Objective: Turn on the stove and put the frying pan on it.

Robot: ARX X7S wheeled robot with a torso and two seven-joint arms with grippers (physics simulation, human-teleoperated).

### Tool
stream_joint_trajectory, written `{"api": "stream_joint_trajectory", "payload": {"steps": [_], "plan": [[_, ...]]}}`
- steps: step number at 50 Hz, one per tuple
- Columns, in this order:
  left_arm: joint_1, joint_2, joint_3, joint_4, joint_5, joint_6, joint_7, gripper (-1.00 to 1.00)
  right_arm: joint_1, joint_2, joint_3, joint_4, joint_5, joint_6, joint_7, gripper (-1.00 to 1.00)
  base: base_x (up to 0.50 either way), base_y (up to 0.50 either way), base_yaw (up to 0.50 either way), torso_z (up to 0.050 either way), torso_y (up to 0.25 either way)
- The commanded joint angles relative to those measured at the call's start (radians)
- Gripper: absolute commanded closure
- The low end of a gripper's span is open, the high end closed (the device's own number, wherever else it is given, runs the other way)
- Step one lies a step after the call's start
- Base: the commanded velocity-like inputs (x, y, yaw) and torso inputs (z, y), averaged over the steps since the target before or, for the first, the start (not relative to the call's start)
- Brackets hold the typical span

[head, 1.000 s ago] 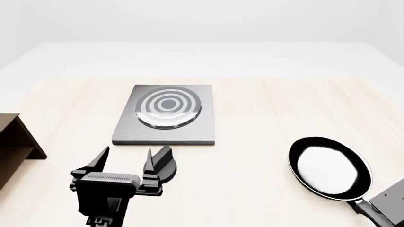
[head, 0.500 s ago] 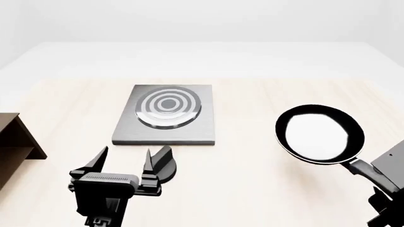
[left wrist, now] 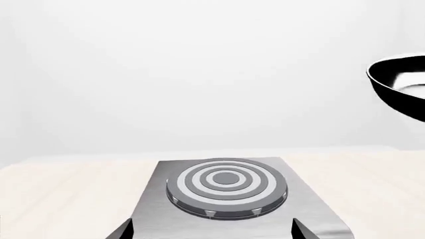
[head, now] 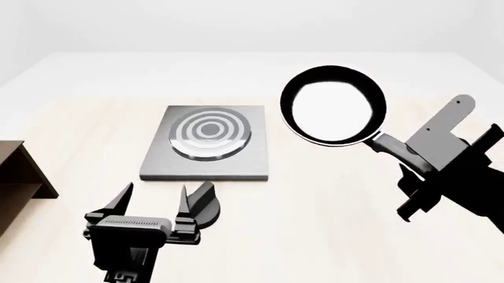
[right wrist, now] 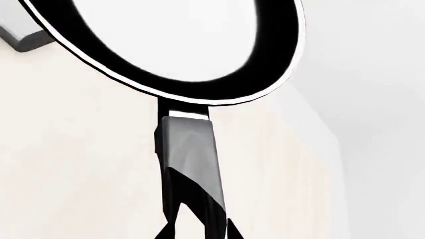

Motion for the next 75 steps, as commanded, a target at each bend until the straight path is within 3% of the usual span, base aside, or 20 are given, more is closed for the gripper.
{"api": "stream_joint_trajectory", "payload": {"steps": [1, 45, 75], "plan": [[0.001, -0.004, 0.001, 0.004, -0.003, -0.001, -0.007, -1.0, 0.124, -0.089, -0.027, 0.045, -0.141, -0.055, -0.025, 1.0, 0.0, 0.0, 0.0, 0.0, 0.01], [-0.01, -0.006, -0.028, -0.014, -0.03, 0.003, -0.05, -1.0, 0.24, -0.327, -0.153, 0.25, -0.235, -0.205, -0.091, 1.0, 0.0, 0.0, 0.0, 0.0, 0.002], [0.011, -0.008, -0.018, -0.053, -0.061, 0.051, -0.023, -1.0, 0.325, -0.63, -0.166, 0.601, -0.294, -0.375, -0.037, 1.0, 0.0, 0.0, 0.0, 0.0, 0.002]]}}
